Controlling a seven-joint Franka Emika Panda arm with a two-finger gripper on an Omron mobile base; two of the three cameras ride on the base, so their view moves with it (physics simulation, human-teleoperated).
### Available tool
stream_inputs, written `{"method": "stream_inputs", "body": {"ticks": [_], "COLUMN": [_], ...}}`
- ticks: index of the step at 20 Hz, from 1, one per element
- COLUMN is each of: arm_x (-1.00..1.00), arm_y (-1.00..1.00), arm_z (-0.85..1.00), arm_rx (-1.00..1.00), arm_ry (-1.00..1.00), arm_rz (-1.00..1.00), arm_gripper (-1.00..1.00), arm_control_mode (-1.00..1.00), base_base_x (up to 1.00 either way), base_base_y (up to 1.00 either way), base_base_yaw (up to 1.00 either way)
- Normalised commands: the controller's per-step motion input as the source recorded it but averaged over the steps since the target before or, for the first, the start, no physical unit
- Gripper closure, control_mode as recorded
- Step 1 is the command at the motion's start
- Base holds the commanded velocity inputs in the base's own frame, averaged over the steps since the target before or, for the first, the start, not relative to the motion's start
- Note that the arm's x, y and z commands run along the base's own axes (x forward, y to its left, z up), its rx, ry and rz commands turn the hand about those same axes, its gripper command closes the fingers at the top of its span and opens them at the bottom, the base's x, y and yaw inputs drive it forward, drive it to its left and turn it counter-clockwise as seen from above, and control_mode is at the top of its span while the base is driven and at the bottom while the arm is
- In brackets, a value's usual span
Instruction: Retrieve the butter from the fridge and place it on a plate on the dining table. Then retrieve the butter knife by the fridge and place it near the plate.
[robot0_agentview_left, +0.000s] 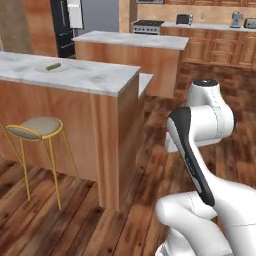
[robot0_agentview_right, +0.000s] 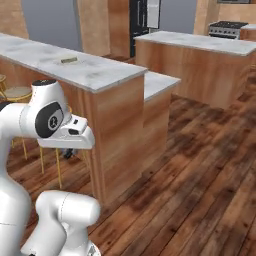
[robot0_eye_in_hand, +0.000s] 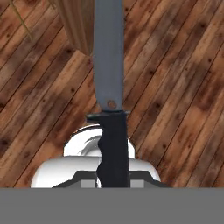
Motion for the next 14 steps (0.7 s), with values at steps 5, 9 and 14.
{"method": "stream_inputs", "body": {"ticks": [5, 9, 14], "arm_x": [0.0, 0.0, 0.0], "arm_y": [0.0, 0.0, 0.0], "arm_z": [0.0, 0.0, 0.0], "arm_rx": [0.0, 0.0, 0.0], "arm_ry": [0.0, 0.0, 0.0], "arm_rz": [0.0, 0.0, 0.0], "arm_gripper": [1.0, 1.0, 1.0], "arm_control_mode": [1.0, 1.0, 1.0], "base_base_x": [0.17, -0.18, -0.01], "base_base_y": [0.95, 0.78, 0.97], "base_base_yaw": [-0.61, -0.47, -0.44]}}
